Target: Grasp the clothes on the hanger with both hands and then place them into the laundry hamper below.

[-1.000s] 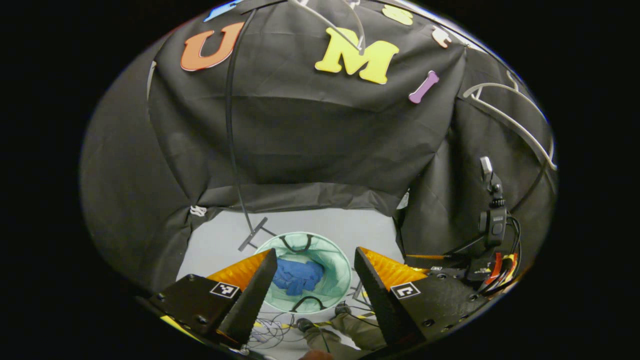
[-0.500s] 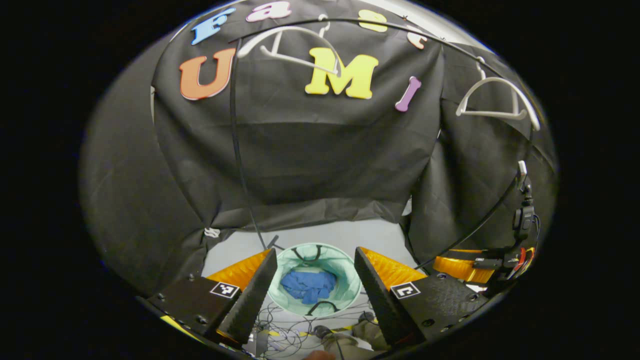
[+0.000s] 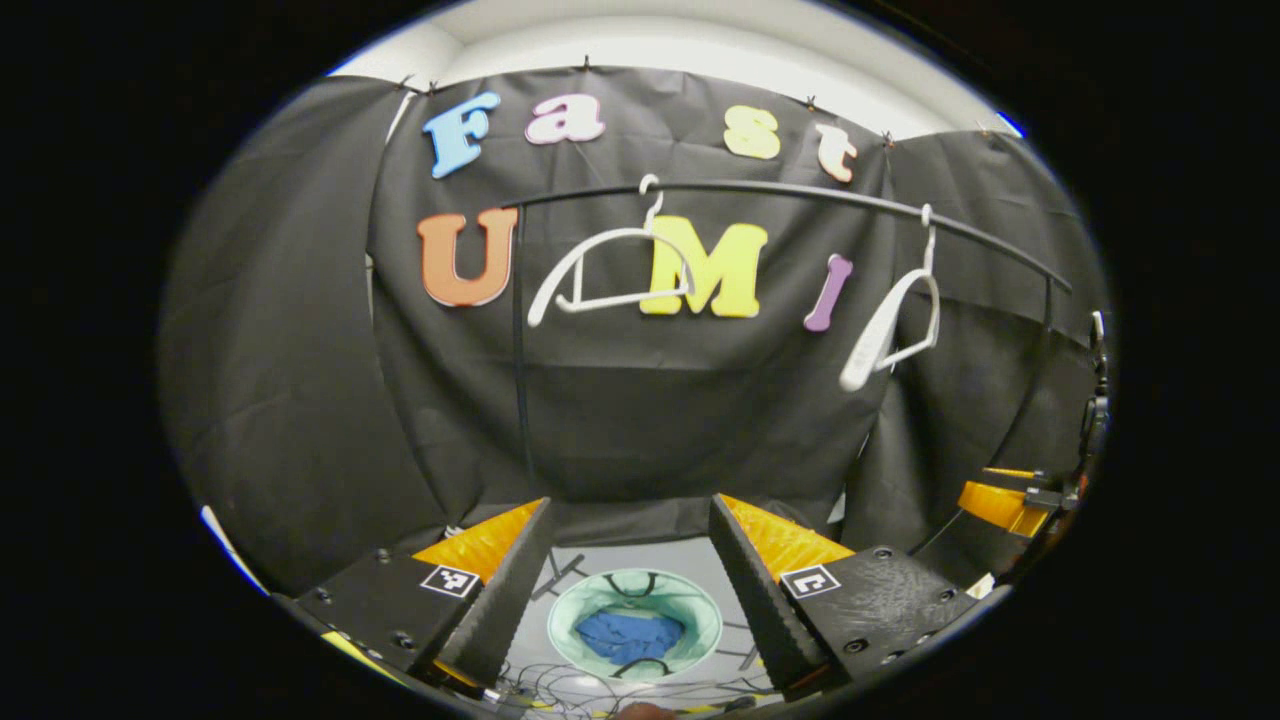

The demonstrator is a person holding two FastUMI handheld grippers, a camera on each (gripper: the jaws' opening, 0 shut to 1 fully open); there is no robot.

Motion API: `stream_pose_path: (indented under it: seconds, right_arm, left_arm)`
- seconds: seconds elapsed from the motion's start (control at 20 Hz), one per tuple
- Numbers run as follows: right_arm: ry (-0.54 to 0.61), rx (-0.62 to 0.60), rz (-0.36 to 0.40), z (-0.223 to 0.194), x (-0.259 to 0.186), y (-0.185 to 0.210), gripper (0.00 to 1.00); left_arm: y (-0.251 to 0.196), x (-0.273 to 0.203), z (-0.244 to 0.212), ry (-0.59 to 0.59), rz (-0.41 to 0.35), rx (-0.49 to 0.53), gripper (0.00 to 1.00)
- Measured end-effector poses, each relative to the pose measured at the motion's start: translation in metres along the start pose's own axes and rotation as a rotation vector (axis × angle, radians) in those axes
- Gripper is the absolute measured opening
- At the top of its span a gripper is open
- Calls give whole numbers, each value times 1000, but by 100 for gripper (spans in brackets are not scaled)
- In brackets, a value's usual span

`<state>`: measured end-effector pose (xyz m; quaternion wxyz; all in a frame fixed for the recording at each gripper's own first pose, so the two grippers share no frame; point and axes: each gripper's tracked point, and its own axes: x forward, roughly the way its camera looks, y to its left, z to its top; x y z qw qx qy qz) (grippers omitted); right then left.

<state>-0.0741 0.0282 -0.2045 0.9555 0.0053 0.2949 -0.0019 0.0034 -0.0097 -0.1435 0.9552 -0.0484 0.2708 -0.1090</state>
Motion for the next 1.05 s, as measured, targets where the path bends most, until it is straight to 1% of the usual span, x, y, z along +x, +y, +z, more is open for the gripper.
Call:
stream_pose_path:
  seconds: [0.05, 0.1, 0.15, 0.2, 0.25, 0.3, 0.35, 0.5, 0.55, 0.65, 0.75, 0.85, 0.9, 1.05]
  right_arm:
    - [-31, -5, 12, 11, -9, -6, 85]
    - [-62, -8, 23, 24, -16, -10, 93]
    - [-96, -9, 31, 38, -22, -13, 100]
    - [-132, -8, 37, 49, -30, -16, 98]
    - [-167, -12, 43, 63, -39, -18, 100]
    - [-203, -19, 46, 77, -46, -20, 97]
    - [-234, -30, 50, 91, -53, -23, 97]
    - [-301, -45, 46, 118, -64, -33, 97]
    - [-322, -49, 44, 127, -66, -37, 99]
    - [-377, -64, 34, 148, -78, -45, 97]
    - [-433, -76, 25, 168, -90, -49, 97]
    - [-475, -91, 26, 182, -99, -49, 99]
    - [-491, -97, 25, 187, -101, -51, 97]
    - [-542, -91, 29, 204, -113, -52, 97]
  left_arm:
    - [-4, -6, 10, -24, 15, 1, 94]
    - [-6, -13, 20, -52, 31, 8, 100]
    - [-10, -19, 31, -82, 39, 18, 100]
    - [-14, -26, 42, -117, 46, 28, 100]
    - [-19, -33, 55, -152, 49, 37, 100]
    - [-23, -45, 65, -186, 50, 45, 100]
    - [-27, -56, 77, -219, 51, 51, 100]
    - [-33, -87, 103, -329, 56, 58, 100]
    - [-34, -93, 111, -356, 60, 58, 100]
    - [-35, -100, 125, -402, 72, 60, 100]
    - [-33, -114, 148, -474, 71, 75, 100]
    - [-27, -125, 157, -510, 93, 89, 100]
    - [-26, -129, 162, -519, 105, 95, 100]
    - [-24, -147, 174, -565, 126, 90, 100]
